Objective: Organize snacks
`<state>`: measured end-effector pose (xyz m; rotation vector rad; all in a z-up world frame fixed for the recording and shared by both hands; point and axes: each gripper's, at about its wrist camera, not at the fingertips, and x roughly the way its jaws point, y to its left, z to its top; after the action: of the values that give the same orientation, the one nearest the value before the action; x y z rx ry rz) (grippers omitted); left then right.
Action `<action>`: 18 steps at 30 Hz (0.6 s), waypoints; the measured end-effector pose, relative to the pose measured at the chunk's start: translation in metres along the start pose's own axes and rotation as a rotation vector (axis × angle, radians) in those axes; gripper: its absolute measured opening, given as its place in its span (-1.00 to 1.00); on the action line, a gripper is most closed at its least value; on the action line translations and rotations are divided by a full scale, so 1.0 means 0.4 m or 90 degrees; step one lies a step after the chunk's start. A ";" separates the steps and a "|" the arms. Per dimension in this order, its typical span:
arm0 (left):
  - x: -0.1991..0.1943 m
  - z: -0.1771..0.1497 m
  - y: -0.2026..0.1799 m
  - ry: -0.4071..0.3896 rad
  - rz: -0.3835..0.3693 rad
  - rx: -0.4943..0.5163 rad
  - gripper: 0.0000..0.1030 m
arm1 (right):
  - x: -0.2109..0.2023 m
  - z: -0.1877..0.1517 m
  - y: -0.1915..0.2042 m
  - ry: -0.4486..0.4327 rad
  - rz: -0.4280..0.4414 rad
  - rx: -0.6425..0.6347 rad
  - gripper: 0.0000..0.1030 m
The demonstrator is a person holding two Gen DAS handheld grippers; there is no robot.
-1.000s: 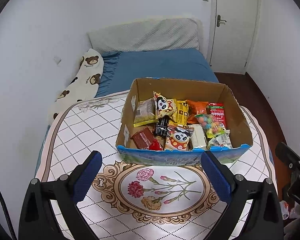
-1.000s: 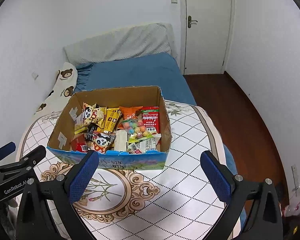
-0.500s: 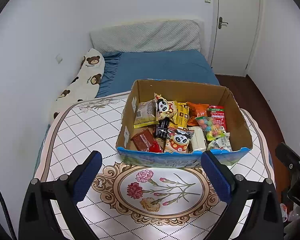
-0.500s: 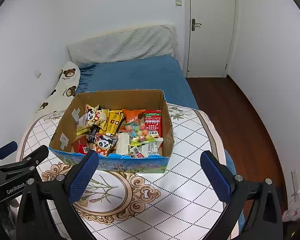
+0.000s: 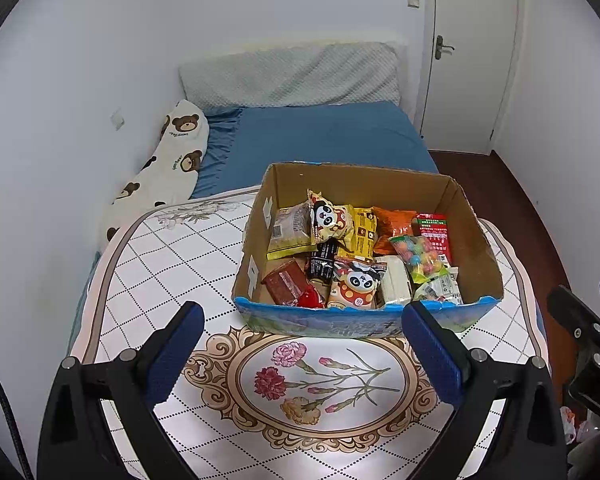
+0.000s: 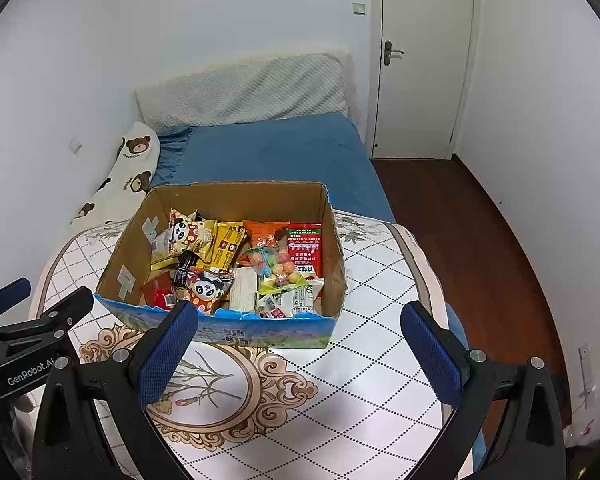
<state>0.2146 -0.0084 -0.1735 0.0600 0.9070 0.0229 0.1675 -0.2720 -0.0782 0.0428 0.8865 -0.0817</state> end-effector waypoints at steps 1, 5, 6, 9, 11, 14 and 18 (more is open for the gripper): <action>0.000 -0.001 -0.001 0.000 0.000 0.001 0.97 | 0.000 0.000 0.000 0.000 -0.002 -0.001 1.00; -0.003 -0.002 -0.002 -0.001 -0.001 0.002 0.97 | -0.002 -0.001 0.000 -0.001 -0.002 -0.002 1.00; -0.004 -0.002 -0.002 -0.001 -0.002 0.002 0.97 | -0.003 -0.001 0.000 -0.002 -0.003 -0.002 1.00; -0.007 -0.001 -0.002 -0.003 -0.002 0.003 0.97 | -0.005 -0.001 0.001 -0.005 -0.008 -0.004 1.00; -0.014 0.000 -0.002 -0.007 -0.003 0.002 0.97 | -0.008 0.000 -0.001 -0.007 -0.008 -0.002 1.00; -0.019 0.002 -0.004 -0.009 -0.004 0.003 0.97 | -0.012 0.002 -0.004 -0.009 -0.009 -0.001 1.00; -0.025 0.004 -0.004 -0.011 -0.005 0.005 0.97 | -0.017 0.002 -0.008 -0.012 -0.010 0.001 1.00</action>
<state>0.2096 -0.0105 -0.1647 0.0636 0.8906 0.0120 0.1637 -0.2750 -0.0724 0.0365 0.8676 -0.0971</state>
